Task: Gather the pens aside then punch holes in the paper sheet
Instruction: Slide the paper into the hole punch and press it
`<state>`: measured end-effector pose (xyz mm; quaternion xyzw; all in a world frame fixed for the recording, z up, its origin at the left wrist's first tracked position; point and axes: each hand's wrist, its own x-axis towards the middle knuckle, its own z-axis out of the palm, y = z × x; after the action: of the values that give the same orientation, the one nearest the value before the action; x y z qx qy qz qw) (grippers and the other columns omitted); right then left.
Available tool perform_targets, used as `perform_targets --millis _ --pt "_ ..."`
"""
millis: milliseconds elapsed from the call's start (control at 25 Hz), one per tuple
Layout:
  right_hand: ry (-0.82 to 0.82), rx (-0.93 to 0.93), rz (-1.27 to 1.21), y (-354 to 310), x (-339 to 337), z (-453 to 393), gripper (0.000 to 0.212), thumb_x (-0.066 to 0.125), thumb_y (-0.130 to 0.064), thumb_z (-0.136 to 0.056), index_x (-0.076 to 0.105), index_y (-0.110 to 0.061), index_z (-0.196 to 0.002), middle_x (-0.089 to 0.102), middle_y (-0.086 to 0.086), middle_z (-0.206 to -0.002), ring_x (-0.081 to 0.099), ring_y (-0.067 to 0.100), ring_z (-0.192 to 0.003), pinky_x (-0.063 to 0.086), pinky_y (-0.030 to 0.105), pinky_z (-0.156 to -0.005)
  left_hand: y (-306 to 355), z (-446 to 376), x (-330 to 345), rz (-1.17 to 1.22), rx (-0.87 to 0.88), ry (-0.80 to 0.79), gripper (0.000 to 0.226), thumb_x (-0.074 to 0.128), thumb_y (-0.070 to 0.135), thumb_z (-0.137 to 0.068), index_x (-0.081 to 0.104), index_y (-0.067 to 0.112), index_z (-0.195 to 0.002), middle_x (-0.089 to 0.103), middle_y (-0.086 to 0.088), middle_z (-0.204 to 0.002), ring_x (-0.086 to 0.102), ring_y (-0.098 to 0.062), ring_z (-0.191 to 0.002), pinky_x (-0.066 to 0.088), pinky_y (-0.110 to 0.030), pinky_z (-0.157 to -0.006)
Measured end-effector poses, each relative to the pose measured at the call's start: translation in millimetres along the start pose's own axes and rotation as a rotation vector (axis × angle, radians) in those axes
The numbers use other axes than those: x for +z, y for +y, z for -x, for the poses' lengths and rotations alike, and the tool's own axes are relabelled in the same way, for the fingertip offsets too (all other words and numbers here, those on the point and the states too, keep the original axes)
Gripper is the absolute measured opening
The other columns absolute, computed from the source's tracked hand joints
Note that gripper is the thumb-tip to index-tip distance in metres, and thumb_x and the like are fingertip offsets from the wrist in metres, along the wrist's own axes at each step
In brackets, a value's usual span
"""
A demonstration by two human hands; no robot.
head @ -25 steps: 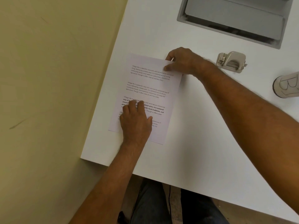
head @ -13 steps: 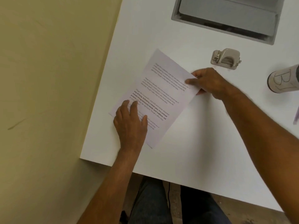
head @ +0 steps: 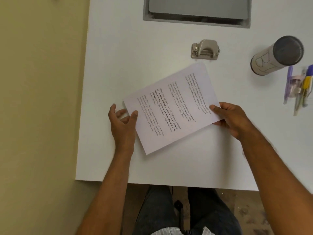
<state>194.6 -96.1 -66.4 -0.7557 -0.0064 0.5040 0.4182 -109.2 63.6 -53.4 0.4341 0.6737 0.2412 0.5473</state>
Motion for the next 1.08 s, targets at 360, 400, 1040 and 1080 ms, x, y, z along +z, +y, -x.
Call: perform_targets --millis 360,400,1040,1080 --pt "0.138 -0.012 -0.231 18.4 -40.6 18.4 0.01 0.079 -0.023 -0.09 0.081 -0.018 -0.099 0.083 0.0 -0.098 0.078 0.012 -0.085 0.063 0.024 -0.065 8.1 -2.1 45.2 0.196 -0.257 -0.486 0.022 0.054 0.01 -0.107 0.069 0.017 -0.121 0.08 0.0 -0.116 0.078 -0.015 -0.102 0.064 -0.028 -0.078" --pt "0.149 -0.014 -0.255 20.0 -43.1 21.3 0.011 0.08 -0.024 -0.089 0.082 -0.019 -0.098 0.083 0.0 -0.098 0.078 0.011 -0.085 0.063 0.023 -0.064 9.3 -2.7 50.6 0.183 -0.252 -0.482 0.022 0.054 0.01 -0.107 0.07 0.017 -0.121 0.08 0.0 -0.115 0.078 -0.016 -0.1 0.064 -0.028 -0.078" --pt "0.359 0.11 -1.04 39.8 92.6 65.0 0.023 0.064 -0.005 -0.1 0.071 -0.016 -0.119 0.081 0.007 -0.111 0.079 0.023 -0.1 0.067 0.038 -0.077 30.2 -12.0 107.3 0.02 -0.198 -0.512 0.022 0.054 0.014 -0.108 0.072 0.024 -0.114 0.081 0.002 -0.11 0.079 -0.017 -0.094 0.064 -0.029 -0.074" --pt "0.391 0.104 -1.032 39.1 95.0 62.8 0.023 0.064 -0.005 -0.101 0.072 -0.017 -0.119 0.081 0.005 -0.109 0.079 0.021 -0.098 0.067 0.036 -0.074 32.0 -12.8 107.3 0.018 -0.191 -0.515 0.021 0.055 0.014 -0.107 0.072 0.023 -0.115 0.081 0.002 -0.11 0.079 -0.017 -0.095 0.064 -0.028 -0.074"
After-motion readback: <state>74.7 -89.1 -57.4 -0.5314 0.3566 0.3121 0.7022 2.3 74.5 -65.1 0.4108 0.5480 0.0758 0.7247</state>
